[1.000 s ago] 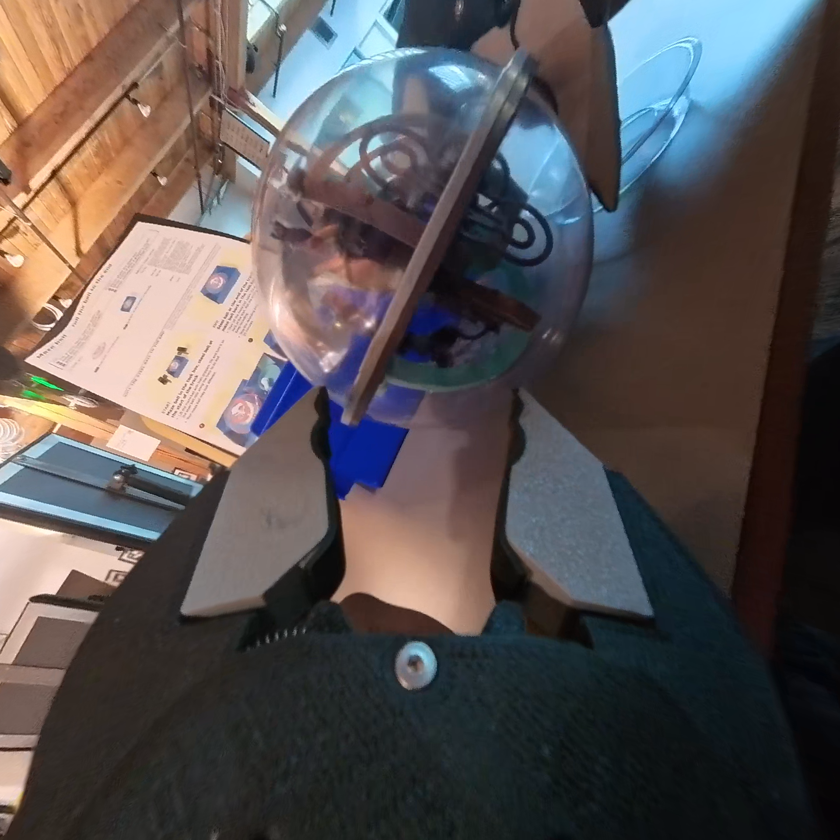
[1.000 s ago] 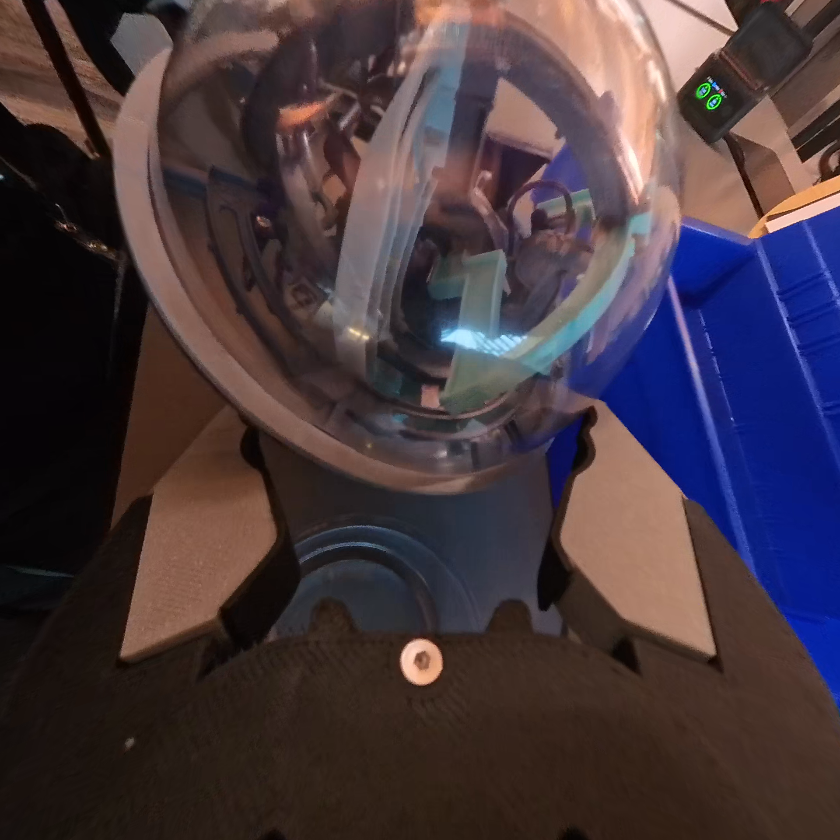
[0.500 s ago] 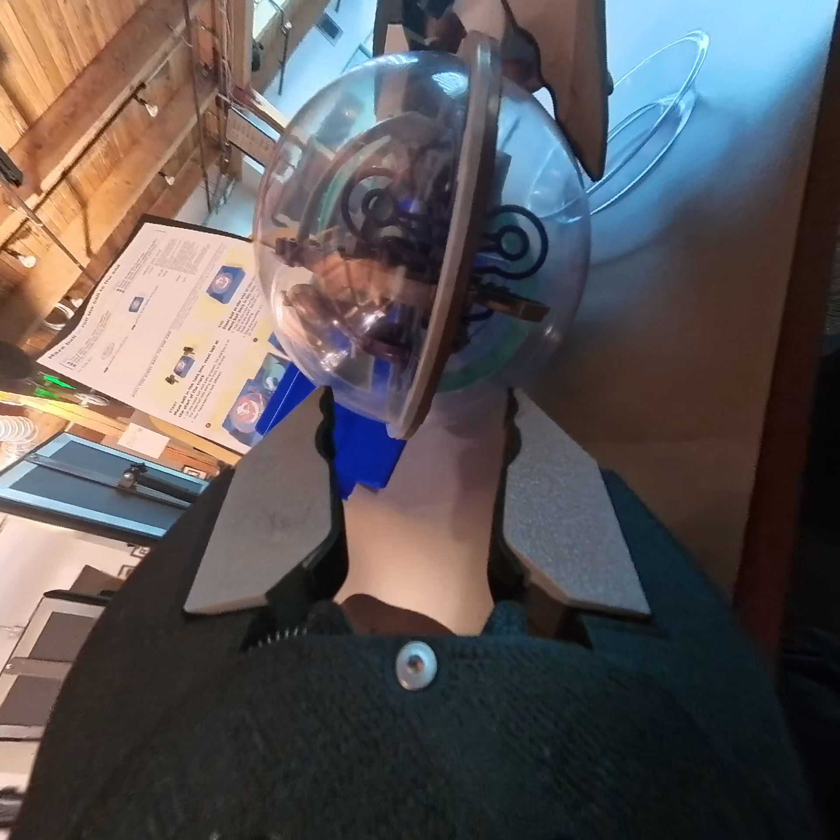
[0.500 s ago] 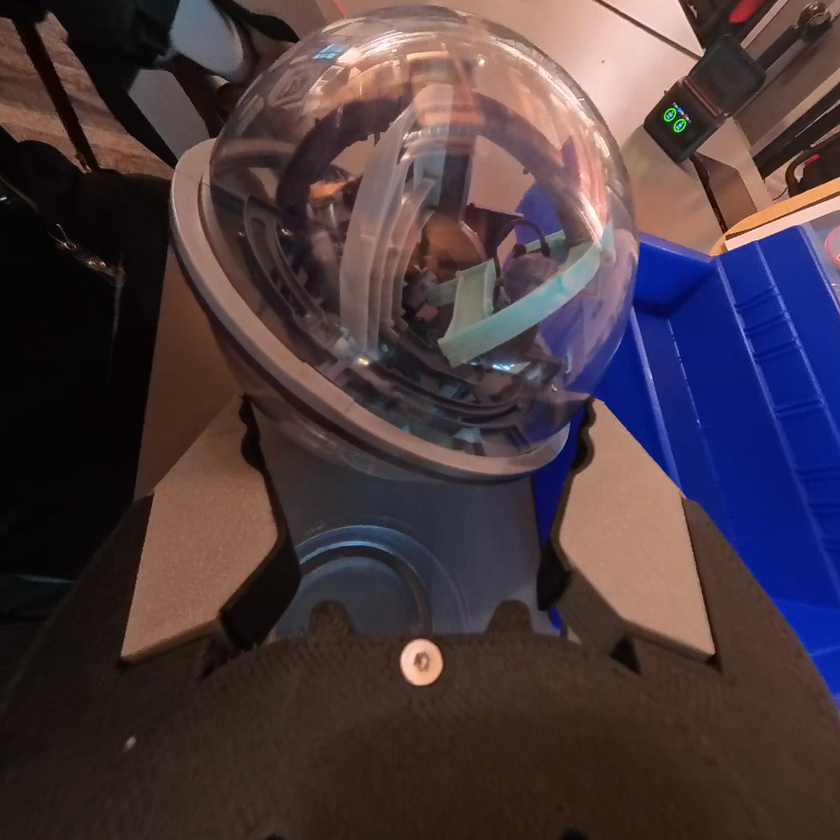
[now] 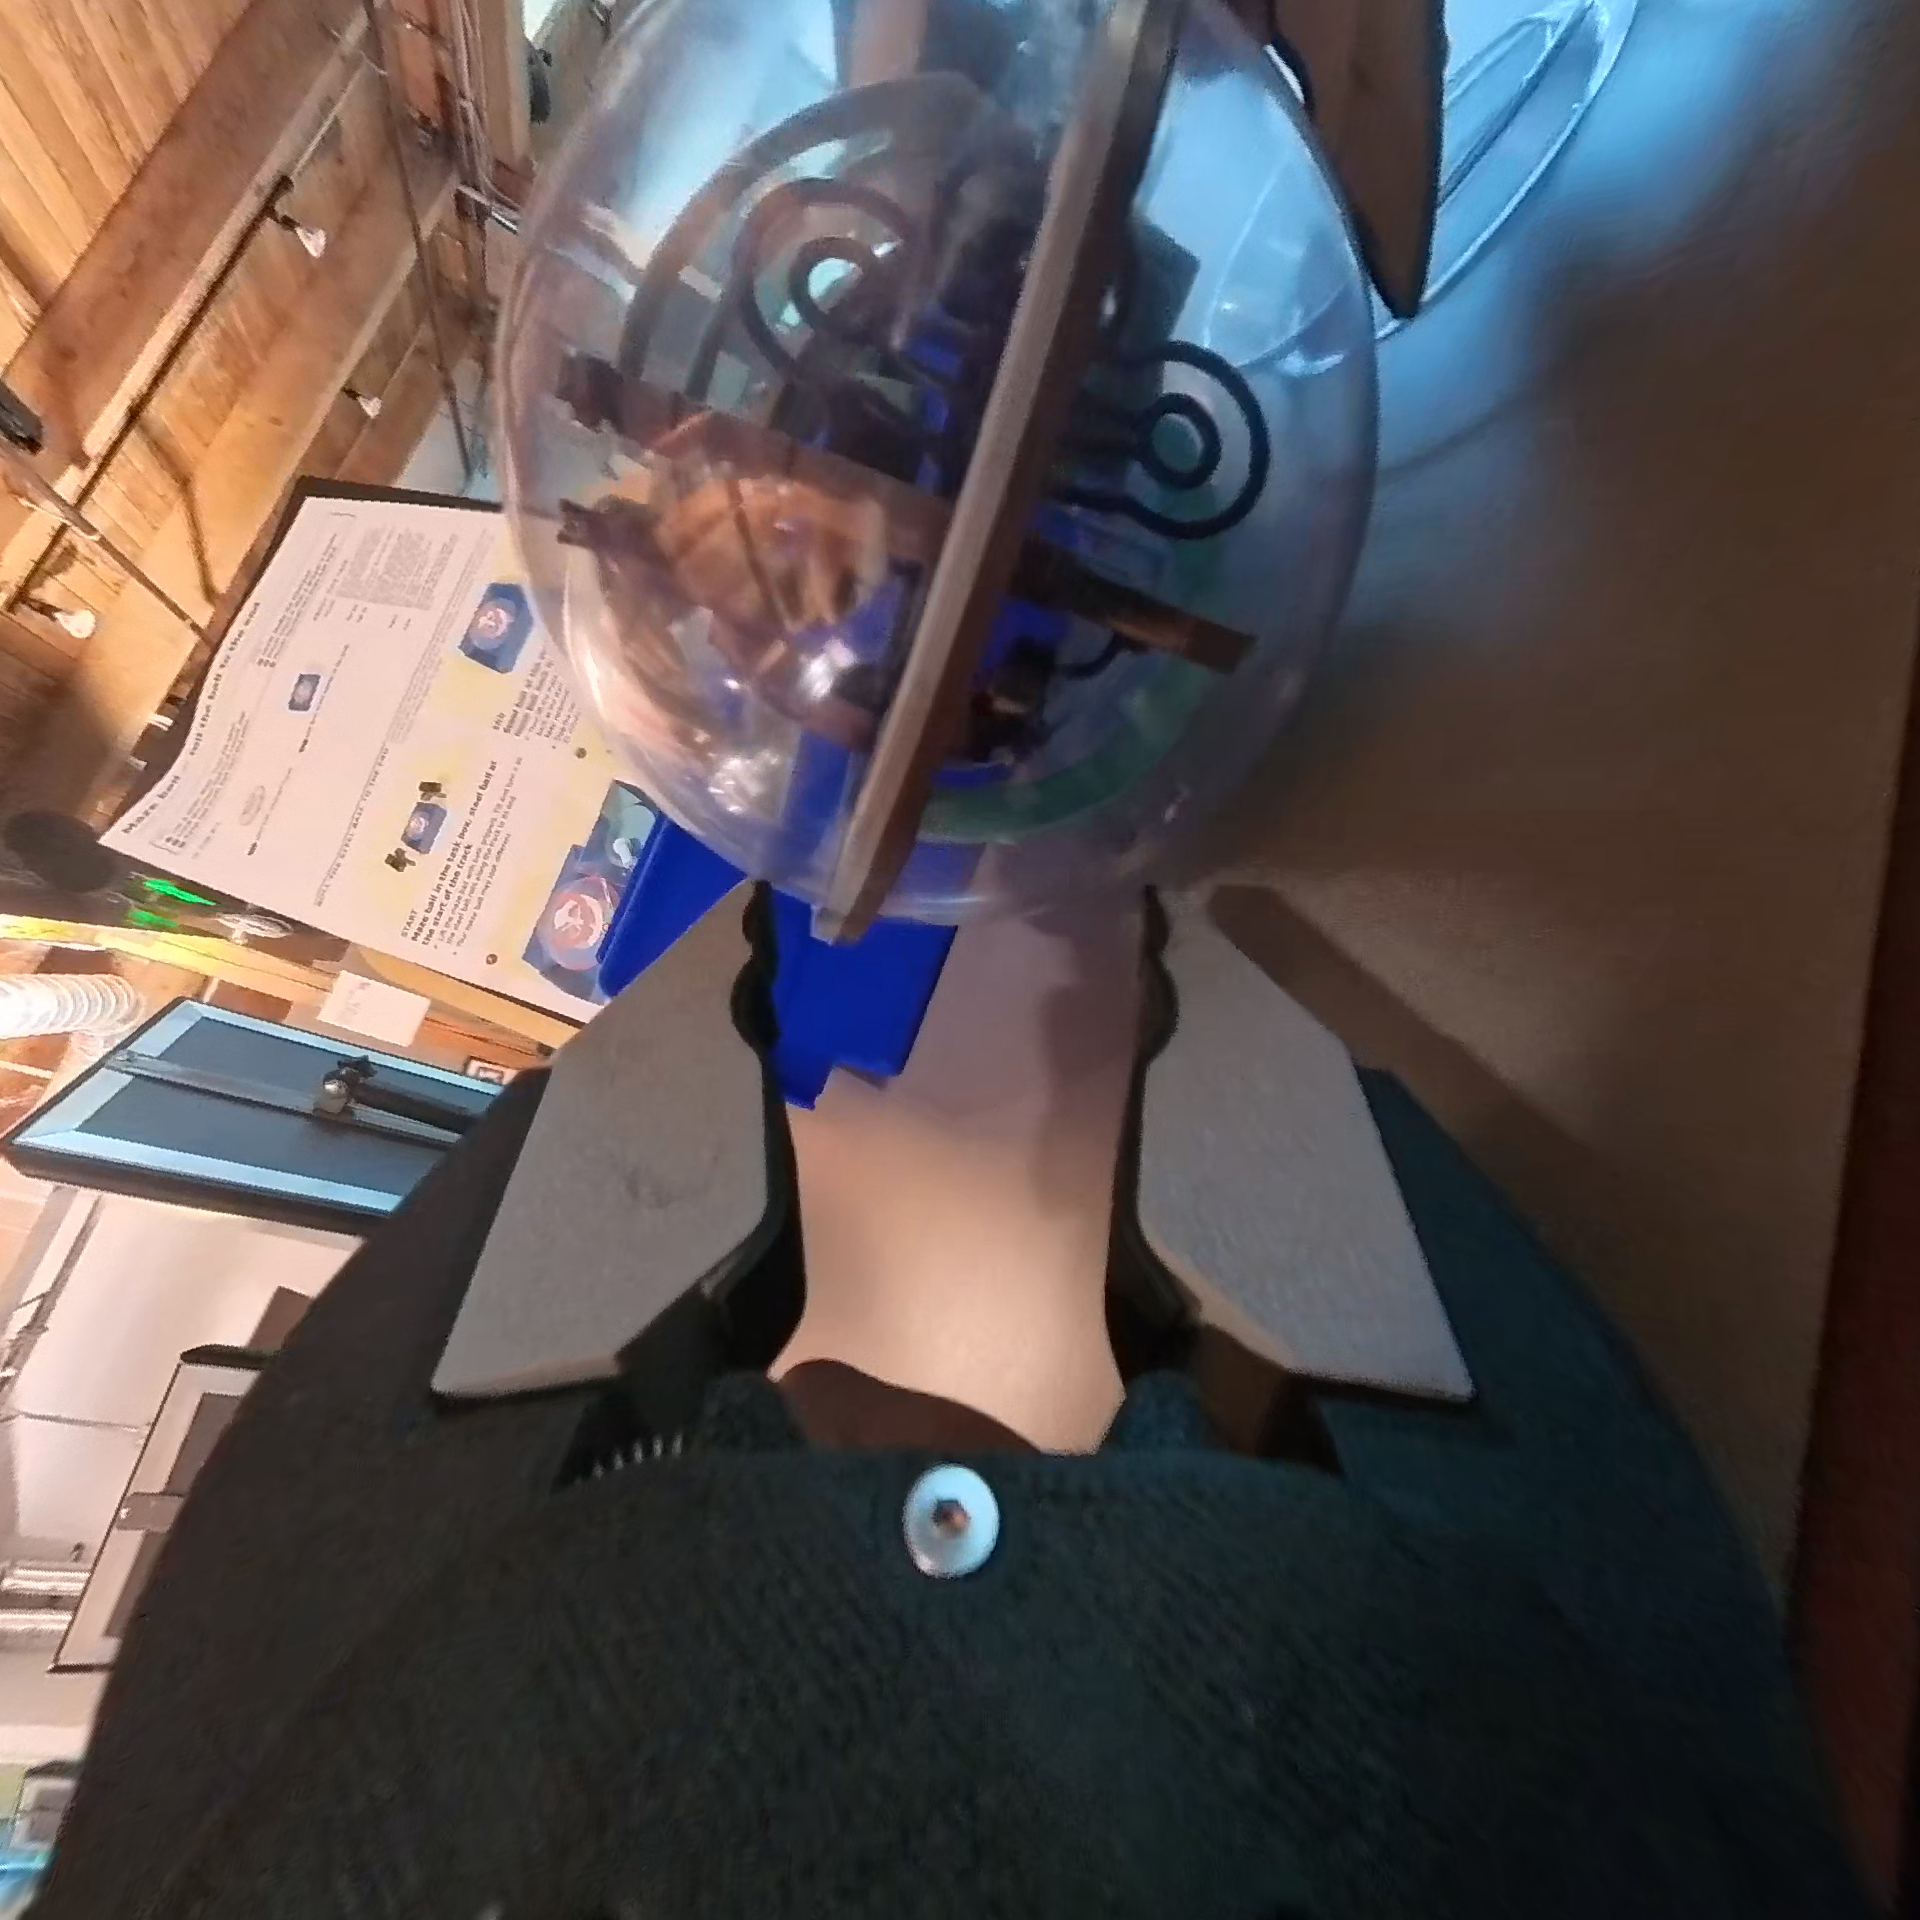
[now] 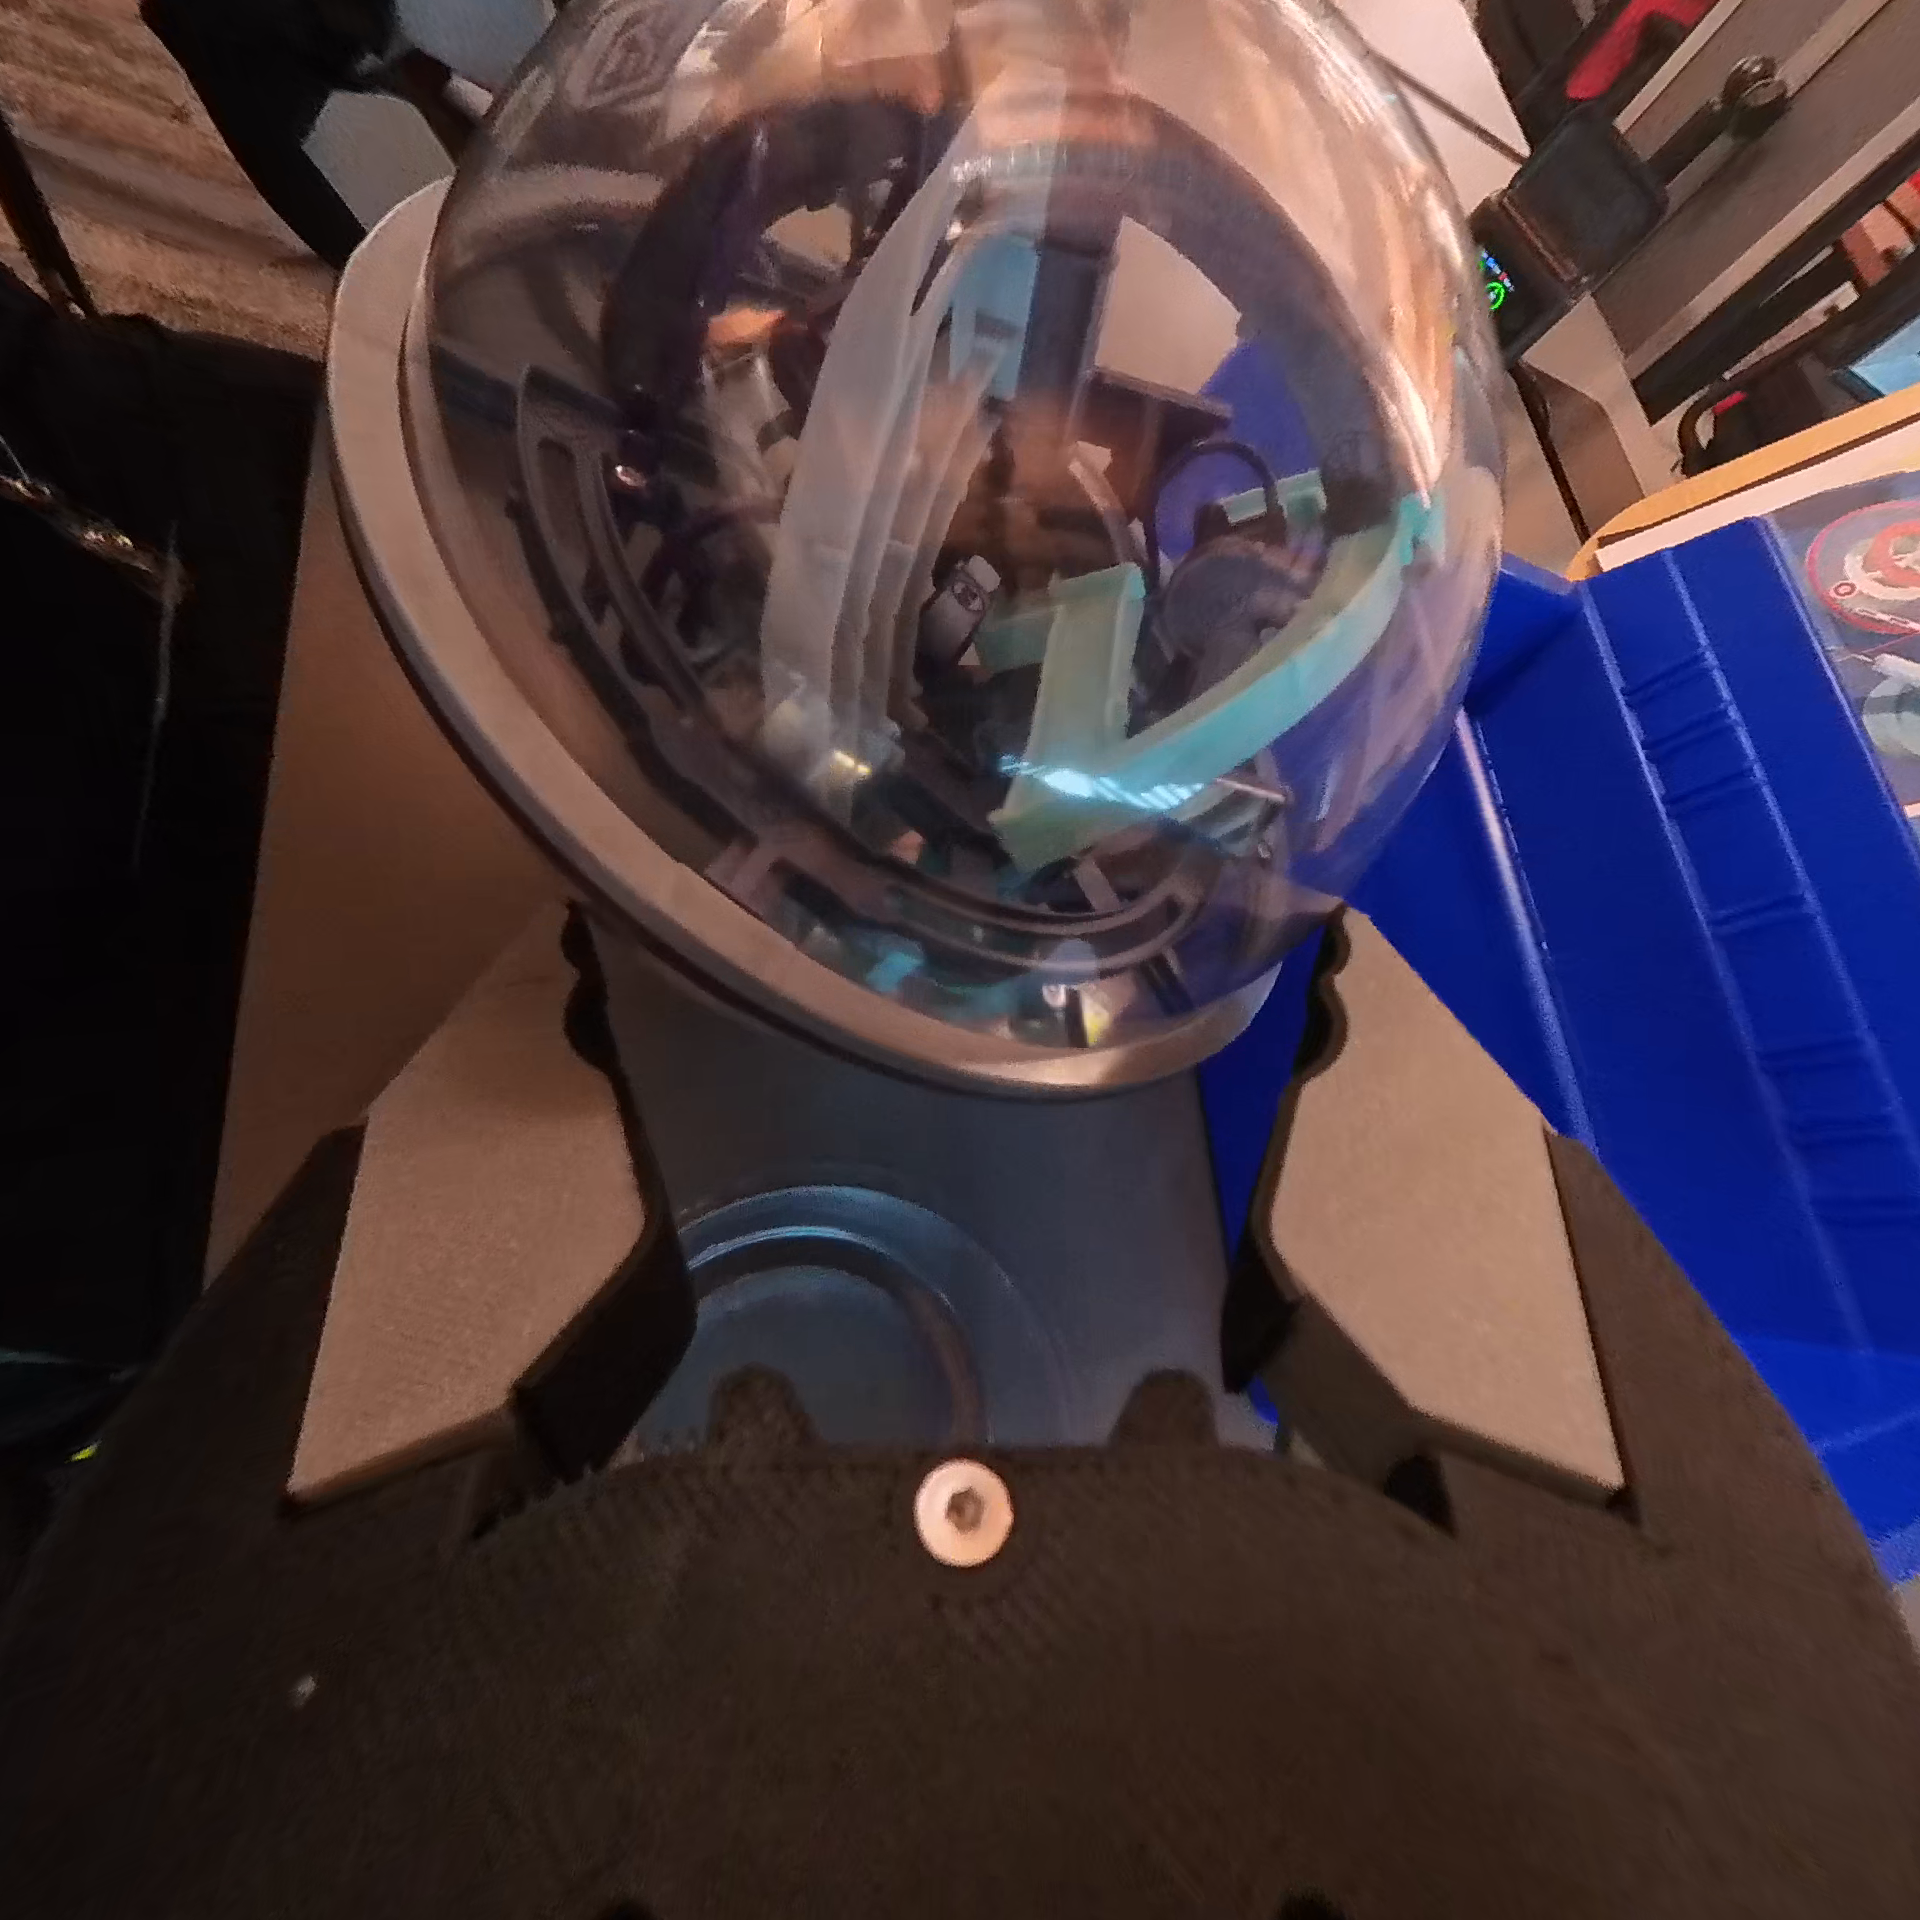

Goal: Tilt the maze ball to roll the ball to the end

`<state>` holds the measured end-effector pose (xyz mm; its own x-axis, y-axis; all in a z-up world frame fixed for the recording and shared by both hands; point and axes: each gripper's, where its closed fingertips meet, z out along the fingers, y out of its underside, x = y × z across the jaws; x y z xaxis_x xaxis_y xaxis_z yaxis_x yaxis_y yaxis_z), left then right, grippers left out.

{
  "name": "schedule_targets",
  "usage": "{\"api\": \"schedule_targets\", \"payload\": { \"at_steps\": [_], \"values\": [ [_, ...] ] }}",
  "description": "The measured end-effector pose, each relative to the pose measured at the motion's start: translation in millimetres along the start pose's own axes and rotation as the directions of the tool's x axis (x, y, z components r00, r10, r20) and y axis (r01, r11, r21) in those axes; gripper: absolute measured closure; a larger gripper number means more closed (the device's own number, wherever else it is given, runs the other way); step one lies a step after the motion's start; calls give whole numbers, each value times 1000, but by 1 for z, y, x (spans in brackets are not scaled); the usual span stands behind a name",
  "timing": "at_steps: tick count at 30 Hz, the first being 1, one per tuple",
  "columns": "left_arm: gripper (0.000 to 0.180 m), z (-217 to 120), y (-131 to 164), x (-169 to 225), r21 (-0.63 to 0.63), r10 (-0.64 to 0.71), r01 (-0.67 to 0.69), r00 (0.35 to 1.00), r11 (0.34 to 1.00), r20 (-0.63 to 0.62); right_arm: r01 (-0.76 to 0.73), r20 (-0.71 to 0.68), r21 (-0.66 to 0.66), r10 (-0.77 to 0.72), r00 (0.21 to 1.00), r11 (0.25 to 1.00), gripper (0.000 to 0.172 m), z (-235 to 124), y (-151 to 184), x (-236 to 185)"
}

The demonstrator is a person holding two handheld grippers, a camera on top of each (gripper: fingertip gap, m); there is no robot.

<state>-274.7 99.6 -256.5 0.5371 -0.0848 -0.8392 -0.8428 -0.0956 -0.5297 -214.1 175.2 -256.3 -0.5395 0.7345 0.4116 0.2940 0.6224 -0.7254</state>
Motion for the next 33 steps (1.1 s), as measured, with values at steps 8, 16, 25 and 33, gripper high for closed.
{"api": "schedule_targets", "payload": {
  "at_steps": [8,16,25,33],
  "values": [
    [121,2,5,1,-32,33,-33,999,999,12,17,-17,45,-16,1000,999,50,-10,-4,-3],
    [121,-7,15,9,-92,108,-110,994,990,-23,-3,-44,79,6,999,997,58,-32,1,-3],
    [118,-12,11,7,-51,204,-207,977,977,-61,-623,280,378,557,782,685,62,-62,-37,9],
    [107,-27,46,2,-132,-224,186,883,974,-413,-843,313,270,786,533,465,50,-38,-22,24]
  ]
}}
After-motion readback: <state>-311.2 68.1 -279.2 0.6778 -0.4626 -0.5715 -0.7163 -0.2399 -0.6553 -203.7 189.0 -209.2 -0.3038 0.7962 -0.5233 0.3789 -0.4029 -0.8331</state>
